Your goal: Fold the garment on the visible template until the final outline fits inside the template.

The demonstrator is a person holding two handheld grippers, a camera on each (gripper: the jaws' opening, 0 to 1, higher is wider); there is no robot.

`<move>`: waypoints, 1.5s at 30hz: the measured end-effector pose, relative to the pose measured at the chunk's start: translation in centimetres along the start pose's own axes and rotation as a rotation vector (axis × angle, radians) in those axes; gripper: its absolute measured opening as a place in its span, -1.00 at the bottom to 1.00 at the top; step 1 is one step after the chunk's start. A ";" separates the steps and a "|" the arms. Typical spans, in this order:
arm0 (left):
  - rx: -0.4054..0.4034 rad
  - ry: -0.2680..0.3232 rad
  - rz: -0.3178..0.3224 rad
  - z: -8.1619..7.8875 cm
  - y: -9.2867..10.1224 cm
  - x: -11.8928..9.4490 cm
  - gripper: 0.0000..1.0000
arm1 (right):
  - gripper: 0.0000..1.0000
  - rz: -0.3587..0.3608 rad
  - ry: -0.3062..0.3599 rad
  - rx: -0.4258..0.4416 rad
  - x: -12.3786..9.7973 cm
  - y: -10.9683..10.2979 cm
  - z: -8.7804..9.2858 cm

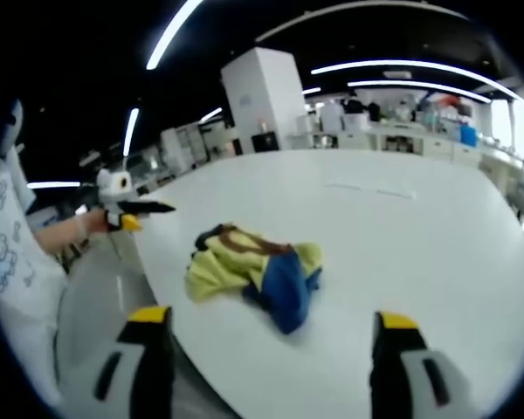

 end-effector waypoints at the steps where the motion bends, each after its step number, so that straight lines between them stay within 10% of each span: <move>1: 0.001 0.000 0.002 0.1 0.0 0.1 0.69 | 0.88 0.000 -0.002 0.001 0.1 0.1 0.0; 45: -0.031 -0.102 0.132 3.8 0.4 6.1 -0.30 | -0.42 -0.062 -0.109 0.037 9.6 4.1 0.0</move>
Point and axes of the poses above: the point that each gripper's makers call its tool centre point, and the gripper's own axes: x roughly forward along the fingers, y roughly to its right, z roughly out of its underside, the point moved 4 cm from there along -x, roughly backward along the fingers, and after that the axes turned 10 degrees about y, right-handed, at the moved point
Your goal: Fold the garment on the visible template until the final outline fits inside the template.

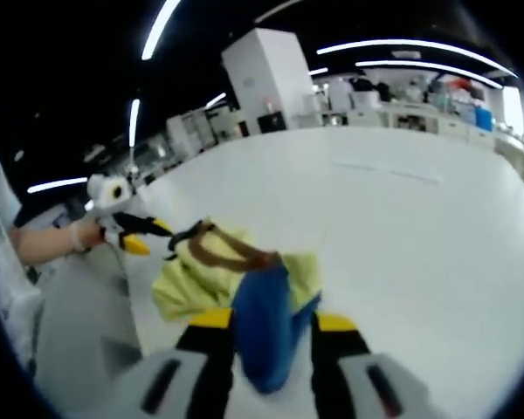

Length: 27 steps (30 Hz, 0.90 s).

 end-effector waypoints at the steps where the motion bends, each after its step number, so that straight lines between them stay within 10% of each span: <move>1: -0.002 -0.007 0.001 0.1 0.0 0.1 -0.33 | -0.44 0.001 -0.006 -0.004 0.2 0.2 0.1; 27: -0.048 -0.021 -0.022 0.9 -1.3 1.1 -0.87 | -0.84 -0.036 -0.092 0.122 1.9 0.5 2.3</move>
Point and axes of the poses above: the point that each gripper's makers call its tool centre point, and the gripper's own axes: x roughly forward along the fingers, y roughly to its right, z roughly out of its underside, the point moved 4 cm from there along -x, roughly backward along the fingers, and after that the axes turned 10 degrees about y, right-handed, at the moved point
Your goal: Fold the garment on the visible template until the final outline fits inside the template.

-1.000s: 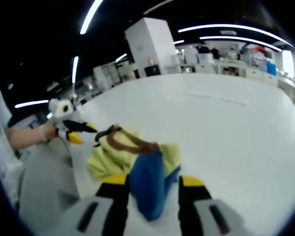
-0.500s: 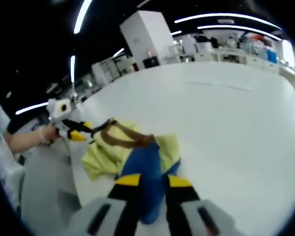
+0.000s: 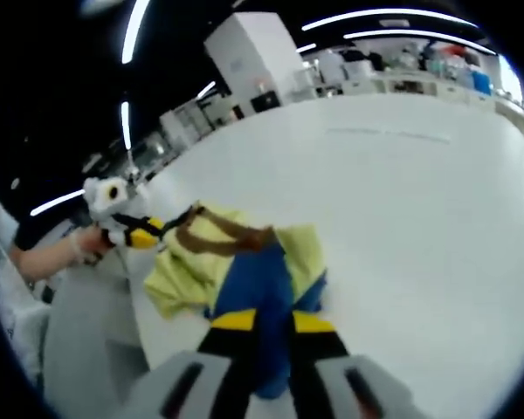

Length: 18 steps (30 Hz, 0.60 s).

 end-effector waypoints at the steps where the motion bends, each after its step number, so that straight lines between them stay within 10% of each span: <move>1: -0.004 0.002 -0.001 0.0 -0.1 0.0 -0.89 | -0.85 -0.001 -0.001 0.001 0.0 0.1 0.0; 18: 0.022 0.009 -0.036 -1.0 -0.2 -1.1 -1.00 | -1.00 0.028 0.056 -0.058 -1.6 -0.7 -1.3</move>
Point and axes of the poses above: the point that each gripper's makers call its tool centre point, and the gripper's own axes: x roughly forward along the fingers, y roughly to its right, z roughly out of its underside, the point moved 4 cm from there along -x, roughly backward along the fingers, and after that the axes turned 10 degrees about y, right-handed, at the moved point
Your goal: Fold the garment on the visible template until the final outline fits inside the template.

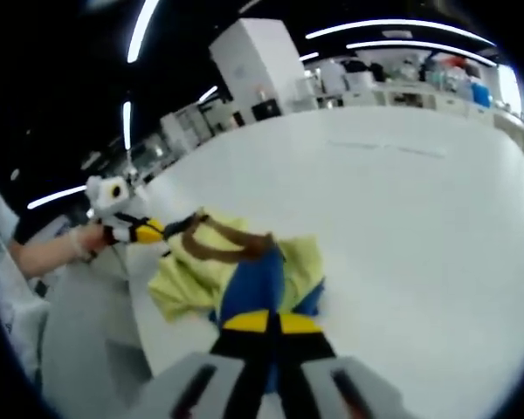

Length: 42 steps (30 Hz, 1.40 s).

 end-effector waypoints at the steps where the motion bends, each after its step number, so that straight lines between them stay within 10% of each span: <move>1: 0.004 0.004 -0.005 -0.2 0.0 -0.1 -1.00 | -1.00 0.000 0.004 -0.006 0.0 0.1 -0.1; 42: 0.092 0.154 -0.084 -7.9 -2.2 -2.1 -1.00 | -1.00 0.066 0.248 -0.064 -5.1 -1.4 -6.5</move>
Point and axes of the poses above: the point that each gripper's makers call its tool centre point, and the gripper's own axes: x roughly forward along the fingers, y roughly to its right, z roughly out of its underside, the point moved 4 cm from there along -x, roughly backward along the fingers, and after that the axes turned 10 degrees about y, right-handed, at the moved point
